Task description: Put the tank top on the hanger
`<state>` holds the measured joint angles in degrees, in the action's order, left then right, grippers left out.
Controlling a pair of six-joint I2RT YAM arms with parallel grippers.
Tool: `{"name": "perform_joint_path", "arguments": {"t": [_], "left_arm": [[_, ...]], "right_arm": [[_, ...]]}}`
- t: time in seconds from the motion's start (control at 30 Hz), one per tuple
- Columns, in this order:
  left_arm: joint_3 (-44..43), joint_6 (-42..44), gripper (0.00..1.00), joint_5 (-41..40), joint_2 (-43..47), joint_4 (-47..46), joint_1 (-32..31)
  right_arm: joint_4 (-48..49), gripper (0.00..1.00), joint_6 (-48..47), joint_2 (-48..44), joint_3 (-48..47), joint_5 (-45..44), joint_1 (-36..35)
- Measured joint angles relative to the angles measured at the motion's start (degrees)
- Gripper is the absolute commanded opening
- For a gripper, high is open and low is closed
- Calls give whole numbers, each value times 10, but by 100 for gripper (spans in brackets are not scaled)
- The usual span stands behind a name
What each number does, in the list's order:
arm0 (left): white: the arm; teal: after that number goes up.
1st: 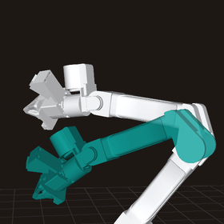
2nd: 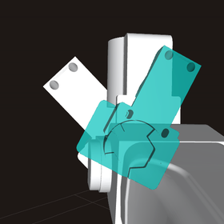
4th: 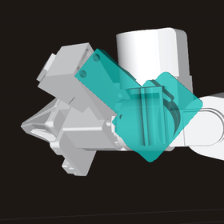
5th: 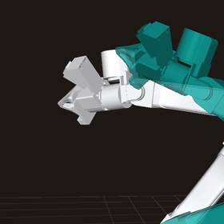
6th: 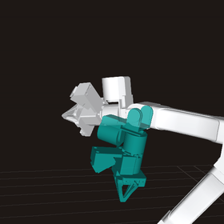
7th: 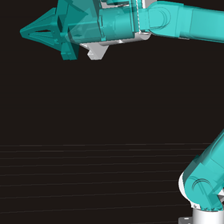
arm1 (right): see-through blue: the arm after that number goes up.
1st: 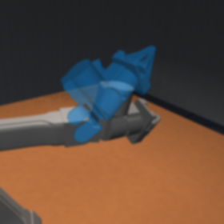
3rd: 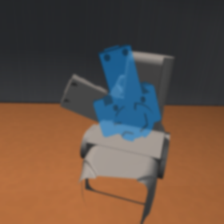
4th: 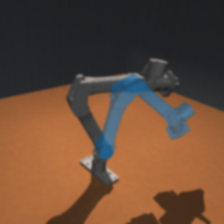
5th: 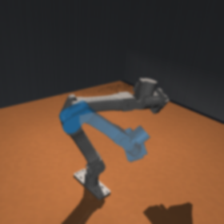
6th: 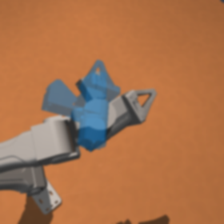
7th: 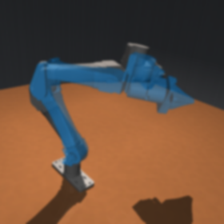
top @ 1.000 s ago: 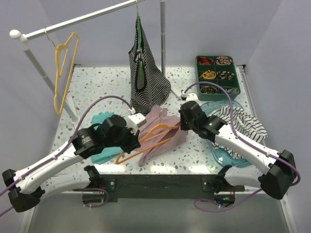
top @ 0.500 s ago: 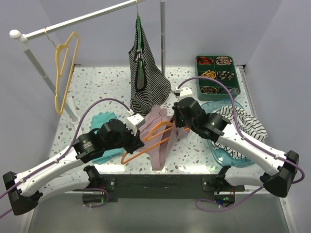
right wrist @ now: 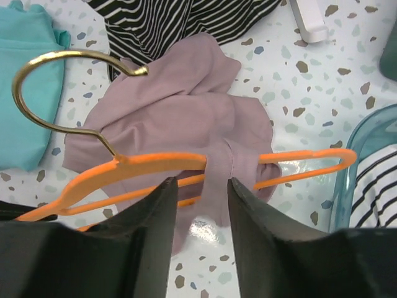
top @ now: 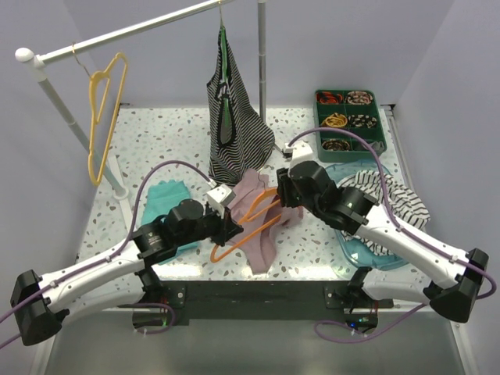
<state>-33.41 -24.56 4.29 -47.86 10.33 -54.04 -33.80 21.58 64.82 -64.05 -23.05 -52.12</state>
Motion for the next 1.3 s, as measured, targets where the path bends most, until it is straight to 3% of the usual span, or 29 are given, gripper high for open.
{"name": "perform_joint_path", "arguments": {"t": [0.2,0.37,0.73,0.93,1.3], "left_arm": [[11,1,0,1,2,-29,0],[31,12,0,19,33,-42,0],[37,26,0,60,56,-45,0],[29,35,0,60,85,-12,0],[-34,69,0,73,113,44,0]], "right_arm": [[32,68,-48,-67,44,37,0],[74,67,-116,-112,61,125,0],[97,62,-222,-68,61,289,29],[89,67,-241,-72,48,316,30],[72,65,-269,-79,11,346,31]]}}
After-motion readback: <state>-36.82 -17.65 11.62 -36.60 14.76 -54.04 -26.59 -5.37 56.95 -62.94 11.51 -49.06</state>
